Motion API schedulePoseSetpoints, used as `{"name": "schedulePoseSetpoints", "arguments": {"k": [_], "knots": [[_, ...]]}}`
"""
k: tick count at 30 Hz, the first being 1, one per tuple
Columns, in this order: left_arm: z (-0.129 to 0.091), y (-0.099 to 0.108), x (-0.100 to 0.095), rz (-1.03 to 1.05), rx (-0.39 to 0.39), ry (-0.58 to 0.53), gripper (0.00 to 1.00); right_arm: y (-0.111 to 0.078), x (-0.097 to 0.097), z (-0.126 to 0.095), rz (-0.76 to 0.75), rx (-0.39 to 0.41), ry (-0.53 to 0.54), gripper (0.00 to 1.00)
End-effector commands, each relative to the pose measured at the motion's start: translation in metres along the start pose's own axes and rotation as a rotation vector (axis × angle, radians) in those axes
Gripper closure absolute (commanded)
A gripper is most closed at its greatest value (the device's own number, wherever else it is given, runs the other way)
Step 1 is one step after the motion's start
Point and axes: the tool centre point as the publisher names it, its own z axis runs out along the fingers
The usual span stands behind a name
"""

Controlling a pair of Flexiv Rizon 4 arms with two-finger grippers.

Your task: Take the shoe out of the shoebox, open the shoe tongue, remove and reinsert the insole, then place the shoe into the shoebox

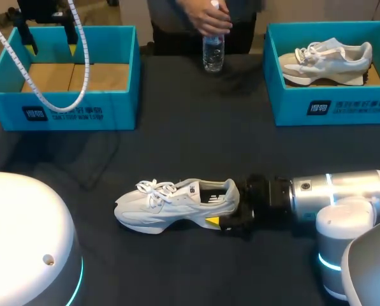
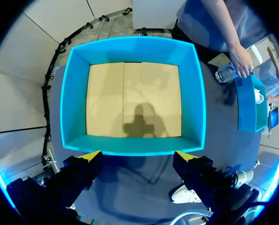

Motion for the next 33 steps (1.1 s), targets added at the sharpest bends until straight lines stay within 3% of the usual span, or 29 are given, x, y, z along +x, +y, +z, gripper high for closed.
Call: {"name": "schedulePoseSetpoints", "arguments": {"k": [1, 11, 23, 33], "knots": [[0.0, 0.0, 0.0, 0.0, -0.001, -0.001, 0.0, -0.001, -0.007, 0.003, -0.009, 0.015, -0.007, 1.0], [0.0, 0.0, 0.0, 0.0, -0.001, -0.001, 0.0, 0.0, -0.017, -0.012, -0.017, 0.039, -0.018, 1.0], [0.0, 0.0, 0.0, 0.0, -0.001, -0.001, 0.0, 0.0, -0.018, -0.013, -0.025, 0.037, 0.017, 1.0], [-0.013, 0.075, 0.047, -0.08, 0.049, 0.001, 0.0, 0.0, -0.018, -0.013, -0.025, 0.037, 0.017, 1.0]]}}
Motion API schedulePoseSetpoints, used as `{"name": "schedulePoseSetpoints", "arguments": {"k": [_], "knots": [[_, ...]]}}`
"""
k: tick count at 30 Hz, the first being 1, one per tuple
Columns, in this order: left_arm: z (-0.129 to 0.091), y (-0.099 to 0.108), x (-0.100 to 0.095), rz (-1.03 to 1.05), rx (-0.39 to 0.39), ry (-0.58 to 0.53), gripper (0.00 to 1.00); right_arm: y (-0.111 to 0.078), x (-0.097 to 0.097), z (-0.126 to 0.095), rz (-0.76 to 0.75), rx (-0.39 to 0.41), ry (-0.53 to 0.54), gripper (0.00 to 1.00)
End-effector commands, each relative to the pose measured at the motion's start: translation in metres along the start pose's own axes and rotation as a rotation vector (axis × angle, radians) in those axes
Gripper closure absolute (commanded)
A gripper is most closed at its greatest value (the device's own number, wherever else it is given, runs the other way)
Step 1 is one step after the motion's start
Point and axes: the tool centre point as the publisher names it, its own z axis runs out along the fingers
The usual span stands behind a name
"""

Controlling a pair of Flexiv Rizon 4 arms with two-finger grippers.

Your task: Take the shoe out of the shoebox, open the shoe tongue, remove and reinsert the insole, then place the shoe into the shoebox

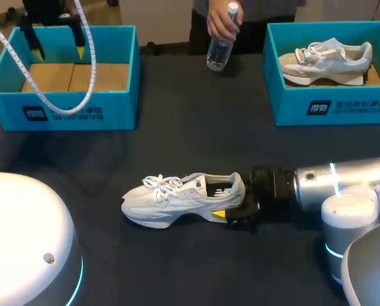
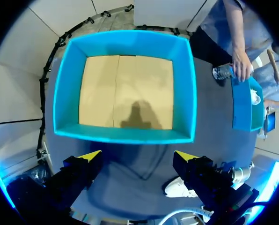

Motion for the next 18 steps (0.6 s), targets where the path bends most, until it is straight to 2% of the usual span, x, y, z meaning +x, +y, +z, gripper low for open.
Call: {"name": "schedulePoseSetpoints", "arguments": {"k": [1, 5, 6, 7, 9, 18], "knots": [[-0.005, 0.049, 0.018, -0.035, 0.081, -0.032, 0.0, 0.001, -0.001, 0.0, 0.0, 0.005, 0.0, 1.0], [-0.005, 0.072, 0.029, -0.055, 0.094, -0.03, 0.0, 0.001, -0.001, 0.0, 0.0, 0.005, 0.0, 1.0], [-0.005, 0.083, 0.036, -0.075, 0.066, -0.03, 0.0, 0.001, -0.001, 0.0, 0.0, 0.005, 0.0, 1.0], [-0.005, 0.089, 0.039, -0.074, 0.069, -0.023, 0.0, 0.001, -0.001, 0.0, 0.0, 0.005, 0.0, 1.0], [-0.006, 0.104, 0.05, -0.057, 0.006, -0.02, 0.0, 0.001, -0.001, 0.0, 0.0, 0.005, 0.0, 1.0], [-0.006, 0.104, 0.05, -0.057, 0.006, -0.02, 0.0, 0.001, -0.001, 0.0, 0.0, 0.005, 0.0, 1.0]]}}
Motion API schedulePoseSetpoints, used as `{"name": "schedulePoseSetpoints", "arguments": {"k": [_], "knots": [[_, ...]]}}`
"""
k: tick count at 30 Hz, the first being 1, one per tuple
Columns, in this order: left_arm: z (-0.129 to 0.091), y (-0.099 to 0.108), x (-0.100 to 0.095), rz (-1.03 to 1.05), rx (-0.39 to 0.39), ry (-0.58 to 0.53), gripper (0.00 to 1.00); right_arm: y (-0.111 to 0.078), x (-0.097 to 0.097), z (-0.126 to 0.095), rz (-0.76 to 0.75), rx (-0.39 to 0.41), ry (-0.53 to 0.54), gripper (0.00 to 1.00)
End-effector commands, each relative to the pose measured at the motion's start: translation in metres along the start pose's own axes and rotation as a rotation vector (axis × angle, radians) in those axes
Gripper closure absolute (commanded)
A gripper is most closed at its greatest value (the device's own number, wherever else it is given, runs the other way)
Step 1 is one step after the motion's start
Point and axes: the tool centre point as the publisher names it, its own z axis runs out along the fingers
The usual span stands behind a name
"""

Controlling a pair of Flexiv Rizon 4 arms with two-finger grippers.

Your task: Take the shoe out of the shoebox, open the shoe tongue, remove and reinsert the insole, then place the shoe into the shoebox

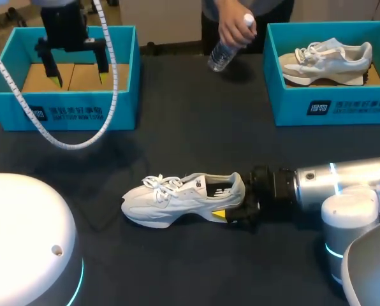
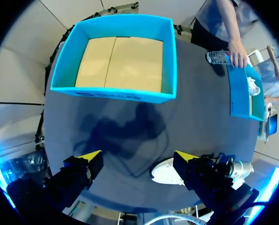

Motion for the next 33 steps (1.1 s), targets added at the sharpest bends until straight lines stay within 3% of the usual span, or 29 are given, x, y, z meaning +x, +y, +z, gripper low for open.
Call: {"name": "schedulePoseSetpoints", "arguments": {"k": [1, 5, 9, 16, 19, 30, 33], "knots": [[0.0, 0.002, -0.002, 0.0, 0.004, 0.003, 0.0, 0.001, 0.0, 0.0, 0.0, 0.005, 0.0, 1.0], [0.007, 0.006, 0.009, 0.029, -0.038, -0.013, 0.0, 0.001, 0.0, 0.0, 0.0, 0.005, 0.0, 1.0], [0.013, 0.04, 0.039, 0.094, -0.065, -0.019, 0.0, 0.001, 0.0, 0.0, 0.0, 0.005, 0.0, 1.0], [0.014, 0.088, 0.074, 0.182, -0.08, -0.008, 0.0, 0.001, 0.0, 0.0, 0.0, 0.005, 0.0, 1.0], [0.011, 0.106, 0.1, 0.198, -0.14, -0.023, 0.0, 0.001, 0.0, 0.0, 0.0, 0.005, 0.0, 1.0], [0.011, 0.106, 0.1, 0.198, -0.14, -0.023, 0.0, 0.001, 0.0, 0.0, 0.0, 0.005, 0.0, 1.0], [0.022, 0.12, 0.118, 0.218, -0.147, -0.053, 0.0, 0.001, 0.0, 0.0, 0.0, 0.005, 0.0, 1.0]]}}
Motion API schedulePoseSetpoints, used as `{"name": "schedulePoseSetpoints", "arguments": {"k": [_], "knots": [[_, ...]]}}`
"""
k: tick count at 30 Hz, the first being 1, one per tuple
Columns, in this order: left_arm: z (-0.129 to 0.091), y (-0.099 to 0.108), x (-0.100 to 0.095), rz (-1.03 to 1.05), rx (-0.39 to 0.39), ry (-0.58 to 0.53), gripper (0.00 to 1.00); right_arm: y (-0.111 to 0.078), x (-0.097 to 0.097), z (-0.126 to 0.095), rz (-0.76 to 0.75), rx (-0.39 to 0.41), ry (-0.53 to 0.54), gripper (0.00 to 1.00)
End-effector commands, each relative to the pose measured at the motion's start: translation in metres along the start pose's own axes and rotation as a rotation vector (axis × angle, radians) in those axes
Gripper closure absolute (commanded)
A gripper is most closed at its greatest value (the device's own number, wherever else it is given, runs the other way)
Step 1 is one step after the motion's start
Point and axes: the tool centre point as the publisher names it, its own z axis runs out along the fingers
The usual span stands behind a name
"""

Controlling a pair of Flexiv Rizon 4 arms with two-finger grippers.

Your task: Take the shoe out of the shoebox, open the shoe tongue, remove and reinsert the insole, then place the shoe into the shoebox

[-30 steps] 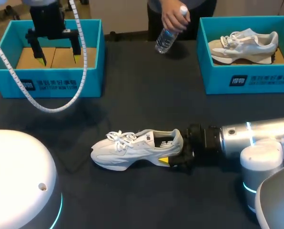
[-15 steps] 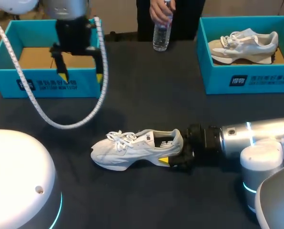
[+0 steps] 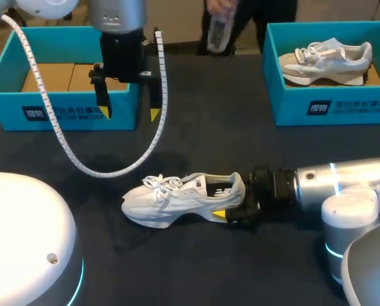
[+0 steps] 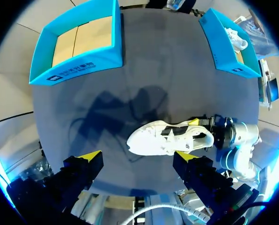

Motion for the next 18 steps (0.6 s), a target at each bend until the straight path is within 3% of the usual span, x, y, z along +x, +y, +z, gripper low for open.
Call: {"name": "schedulePoseSetpoints", "arguments": {"k": [1, 4, 9, 18], "knots": [[0.014, 0.011, 0.028, 0.016, -0.011, -0.029, 0.0, 0.001, 0.0, 0.0, 0.0, 0.004, 0.0, 1.0], [0.024, 0.02, 0.046, 0.038, -0.038, -0.049, 0.0, 0.001, 0.0, 0.0, 0.0, 0.004, 0.0, 1.0], [0.043, 0.032, 0.07, 0.047, -0.018, -0.092, 0.0, 0.001, 0.0, 0.0, 0.0, 0.004, 0.0, 1.0], [0.073, 0.035, 0.107, 0.054, -0.025, -0.149, 0.0, 0.001, 0.0, 0.0, 0.0, 0.004, 0.0, 1.0]]}}
